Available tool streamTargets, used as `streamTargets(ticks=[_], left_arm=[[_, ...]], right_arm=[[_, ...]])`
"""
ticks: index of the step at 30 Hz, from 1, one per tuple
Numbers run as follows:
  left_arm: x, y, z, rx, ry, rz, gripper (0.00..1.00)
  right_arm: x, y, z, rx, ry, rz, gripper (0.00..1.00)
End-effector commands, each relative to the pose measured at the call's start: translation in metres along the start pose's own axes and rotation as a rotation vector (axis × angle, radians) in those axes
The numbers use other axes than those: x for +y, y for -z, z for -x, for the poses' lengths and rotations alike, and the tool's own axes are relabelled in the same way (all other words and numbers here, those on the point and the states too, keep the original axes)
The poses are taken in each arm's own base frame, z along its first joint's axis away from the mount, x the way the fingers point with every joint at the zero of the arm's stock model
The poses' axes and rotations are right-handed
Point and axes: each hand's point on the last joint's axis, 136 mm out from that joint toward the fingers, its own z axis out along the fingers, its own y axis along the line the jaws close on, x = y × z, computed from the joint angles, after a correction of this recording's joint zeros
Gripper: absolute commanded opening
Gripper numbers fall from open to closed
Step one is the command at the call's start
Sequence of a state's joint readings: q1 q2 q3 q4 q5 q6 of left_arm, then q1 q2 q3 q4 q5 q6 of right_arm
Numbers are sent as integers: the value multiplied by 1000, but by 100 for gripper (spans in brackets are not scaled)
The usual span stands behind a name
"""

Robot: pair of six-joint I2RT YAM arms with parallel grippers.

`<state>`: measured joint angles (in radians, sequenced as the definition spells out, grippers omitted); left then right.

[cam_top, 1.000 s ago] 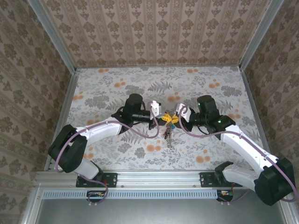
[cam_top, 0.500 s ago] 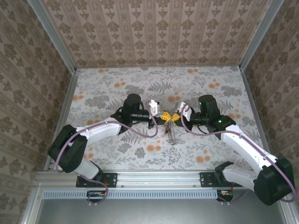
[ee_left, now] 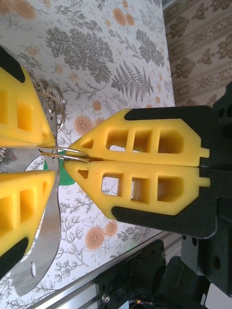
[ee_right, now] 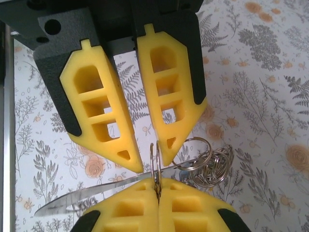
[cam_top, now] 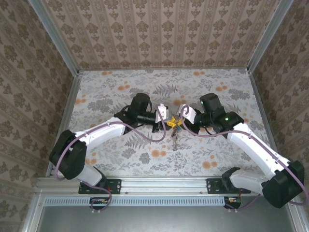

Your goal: Put the keys on the keyring

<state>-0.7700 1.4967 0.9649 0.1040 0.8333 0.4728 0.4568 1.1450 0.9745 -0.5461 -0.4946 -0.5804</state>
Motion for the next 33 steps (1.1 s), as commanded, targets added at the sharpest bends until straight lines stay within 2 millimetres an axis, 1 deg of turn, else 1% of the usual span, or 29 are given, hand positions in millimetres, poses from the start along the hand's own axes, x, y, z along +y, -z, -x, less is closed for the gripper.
streamTargets(ticks=[1,9,14,18,20,21,24,25,27,28,30,33], left_arm=[[-3,0,14,-18,-37,-19,17],[-5,1,28,-101,-43,-34,16],[-7,-1,30,-115,-39,-48,15],[-7,-2,26,-96,-34,-52,7],[-6,-3,21,-72,-26,-55,8],[-6,-3,18,-60,-24,-53,11],[-6,-2,14,-41,-26,-46,11],[-7,-3,13,-35,-24,-47,11],[-8,-2,12,-29,-26,-54,5],[-8,-2,12,-26,-24,-54,5],[-8,-2,12,-21,-26,-52,10],[-6,-2,11,-16,-25,-51,1]], right_arm=[[-3,8,8,30,33,-28,0],[1,11,12,59,31,-18,0],[1,10,14,61,29,-17,0],[3,13,23,15,37,-12,0],[3,15,28,-13,43,-17,0],[3,16,30,-20,47,-19,0],[4,16,30,-19,48,-19,0],[4,16,29,-16,47,-16,0],[5,16,29,-16,45,-12,0],[5,16,28,-15,45,-11,0],[5,16,29,-22,44,-14,0],[5,18,32,-38,45,-21,0]])
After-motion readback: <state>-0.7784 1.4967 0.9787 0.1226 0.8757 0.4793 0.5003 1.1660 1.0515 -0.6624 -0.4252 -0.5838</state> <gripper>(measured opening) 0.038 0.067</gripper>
